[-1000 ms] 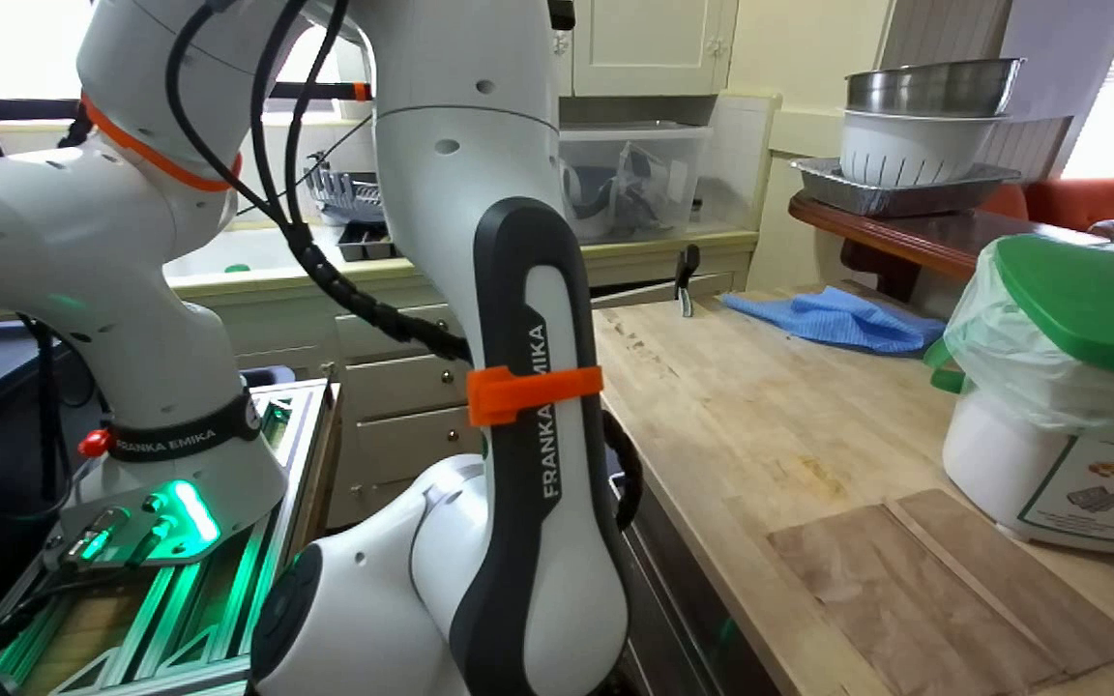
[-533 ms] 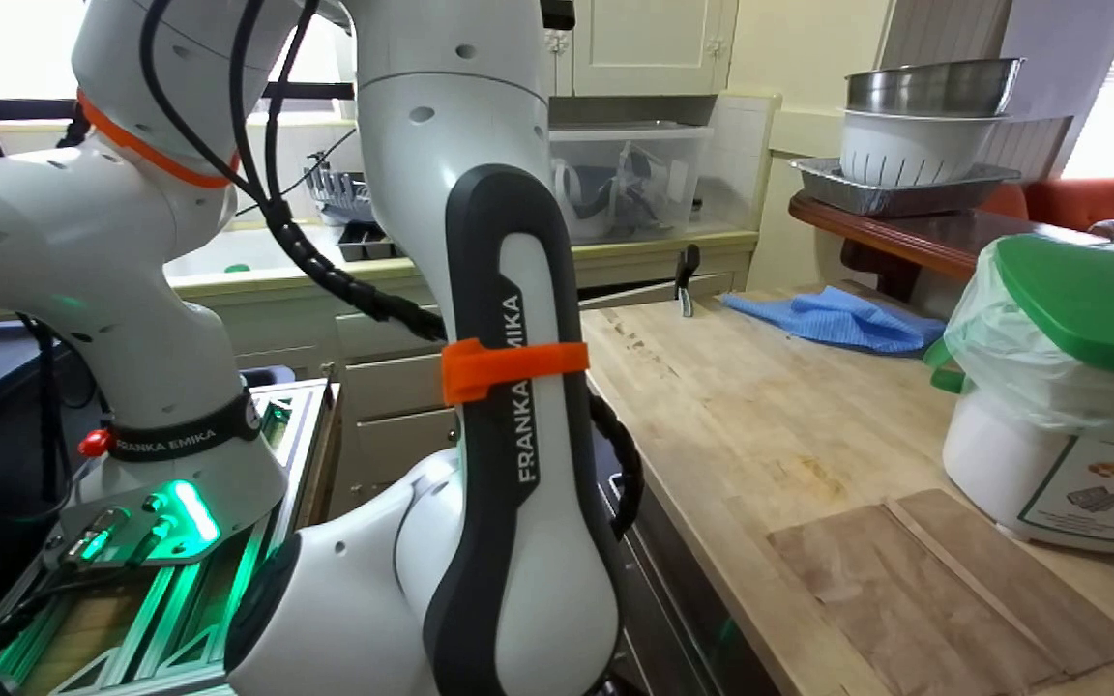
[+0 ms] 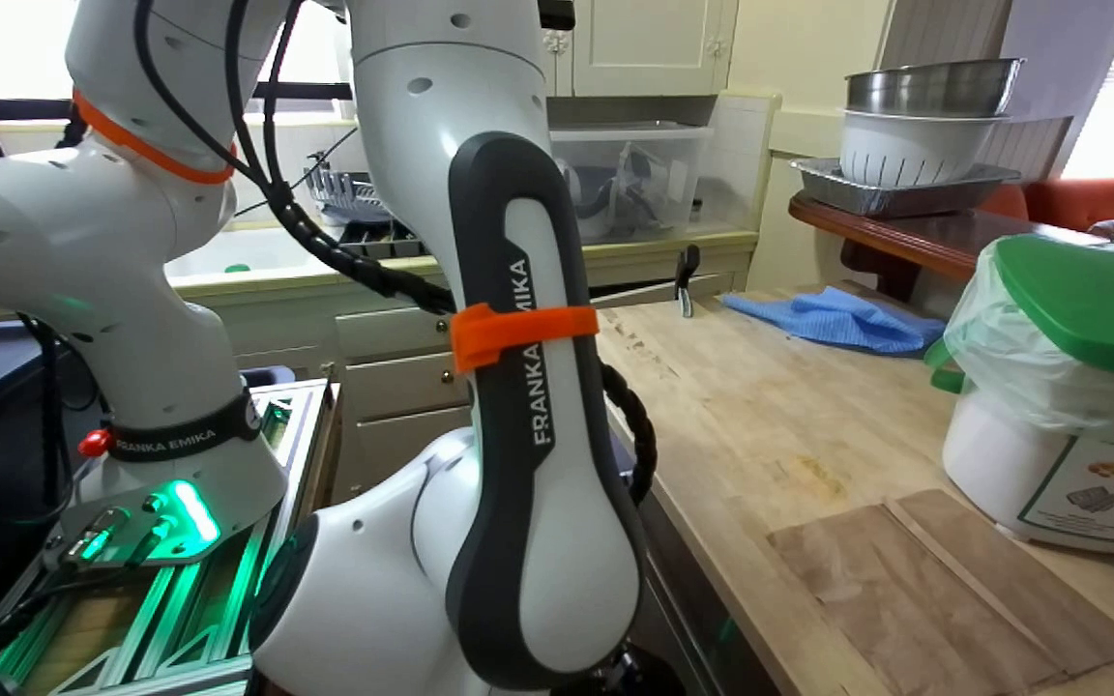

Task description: Open the drawer

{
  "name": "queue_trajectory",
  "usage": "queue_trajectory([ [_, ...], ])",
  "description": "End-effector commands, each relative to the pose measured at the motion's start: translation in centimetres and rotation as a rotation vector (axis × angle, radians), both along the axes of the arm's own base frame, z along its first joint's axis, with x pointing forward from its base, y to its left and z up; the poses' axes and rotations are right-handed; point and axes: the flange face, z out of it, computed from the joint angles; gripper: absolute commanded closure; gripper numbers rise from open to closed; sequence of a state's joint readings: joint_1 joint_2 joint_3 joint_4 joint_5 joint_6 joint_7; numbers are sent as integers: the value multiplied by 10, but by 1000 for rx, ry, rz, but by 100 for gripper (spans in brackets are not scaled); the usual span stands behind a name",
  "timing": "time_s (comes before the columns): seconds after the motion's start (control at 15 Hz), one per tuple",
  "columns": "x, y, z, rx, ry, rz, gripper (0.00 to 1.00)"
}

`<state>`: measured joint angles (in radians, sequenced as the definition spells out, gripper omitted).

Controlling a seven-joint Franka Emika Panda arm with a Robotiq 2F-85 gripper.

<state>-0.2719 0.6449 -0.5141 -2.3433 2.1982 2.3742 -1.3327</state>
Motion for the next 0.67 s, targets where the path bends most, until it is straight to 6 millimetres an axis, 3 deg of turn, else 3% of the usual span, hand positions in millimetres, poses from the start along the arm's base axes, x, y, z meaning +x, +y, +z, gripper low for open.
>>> queue_trajectory([
  [0.0,9,12,3,7,-16,-4,10],
  [0.6,29,12,5,1,-69,-38,2],
])
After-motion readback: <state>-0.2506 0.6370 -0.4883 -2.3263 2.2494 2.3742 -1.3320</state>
